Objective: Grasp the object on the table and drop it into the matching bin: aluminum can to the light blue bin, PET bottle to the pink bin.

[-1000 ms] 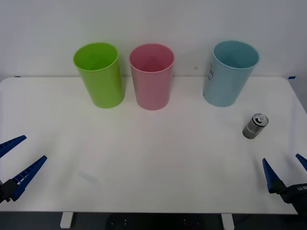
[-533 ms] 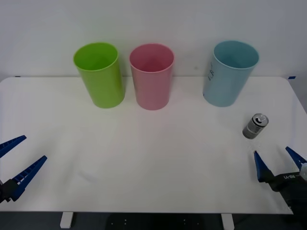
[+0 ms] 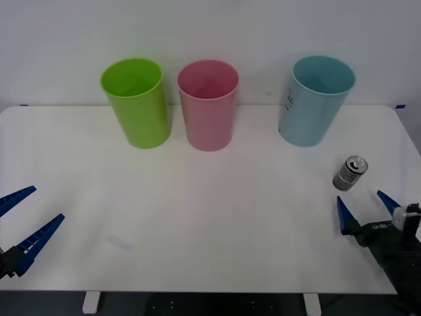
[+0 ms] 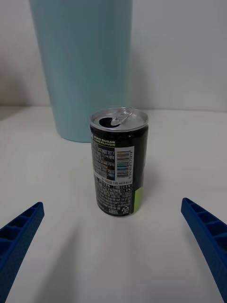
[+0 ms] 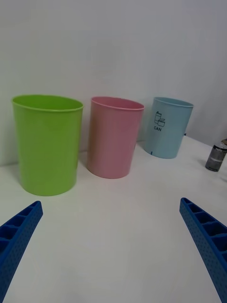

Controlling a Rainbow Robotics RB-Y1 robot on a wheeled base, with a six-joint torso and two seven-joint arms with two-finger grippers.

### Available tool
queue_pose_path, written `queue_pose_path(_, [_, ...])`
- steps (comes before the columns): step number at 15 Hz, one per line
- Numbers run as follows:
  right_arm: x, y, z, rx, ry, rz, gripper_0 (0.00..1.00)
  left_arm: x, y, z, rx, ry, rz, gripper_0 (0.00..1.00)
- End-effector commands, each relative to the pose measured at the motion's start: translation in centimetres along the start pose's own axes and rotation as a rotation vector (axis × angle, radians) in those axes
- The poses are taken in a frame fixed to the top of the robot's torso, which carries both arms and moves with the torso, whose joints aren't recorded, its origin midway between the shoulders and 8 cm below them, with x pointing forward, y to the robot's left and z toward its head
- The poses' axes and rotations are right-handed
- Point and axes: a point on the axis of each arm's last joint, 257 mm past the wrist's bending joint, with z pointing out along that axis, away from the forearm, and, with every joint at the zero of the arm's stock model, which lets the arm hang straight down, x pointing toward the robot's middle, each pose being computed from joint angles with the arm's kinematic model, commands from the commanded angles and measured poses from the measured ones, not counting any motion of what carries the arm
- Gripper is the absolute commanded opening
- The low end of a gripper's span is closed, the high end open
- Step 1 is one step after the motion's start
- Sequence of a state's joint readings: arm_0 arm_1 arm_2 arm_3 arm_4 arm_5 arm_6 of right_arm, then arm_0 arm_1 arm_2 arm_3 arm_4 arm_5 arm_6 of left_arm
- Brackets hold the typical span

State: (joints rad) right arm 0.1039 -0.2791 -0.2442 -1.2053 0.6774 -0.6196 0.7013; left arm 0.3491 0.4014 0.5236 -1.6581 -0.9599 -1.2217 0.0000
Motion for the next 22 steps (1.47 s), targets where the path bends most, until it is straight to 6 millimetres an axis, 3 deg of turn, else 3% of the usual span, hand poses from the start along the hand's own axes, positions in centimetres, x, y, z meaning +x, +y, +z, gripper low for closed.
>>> queue_pose_path(1, [0.2,-0.1,1.5,0.004,0.005,0.002,1.0,0.0,0.0,0.0,0.0,0.0,0.0,1.0])
queue_pose_path(13, [-0.2,0.0,6.8,0.064,0.067,-0.037,1.0,0.0,0.0,0.0,0.0,0.0,0.0,1.0])
queue_pose_path(22, [-0.6,0.8,8.1,0.064,0.076,-0.044,1.0,0.0,0.0,0.0,0.0,0.0,0.0,1.0])
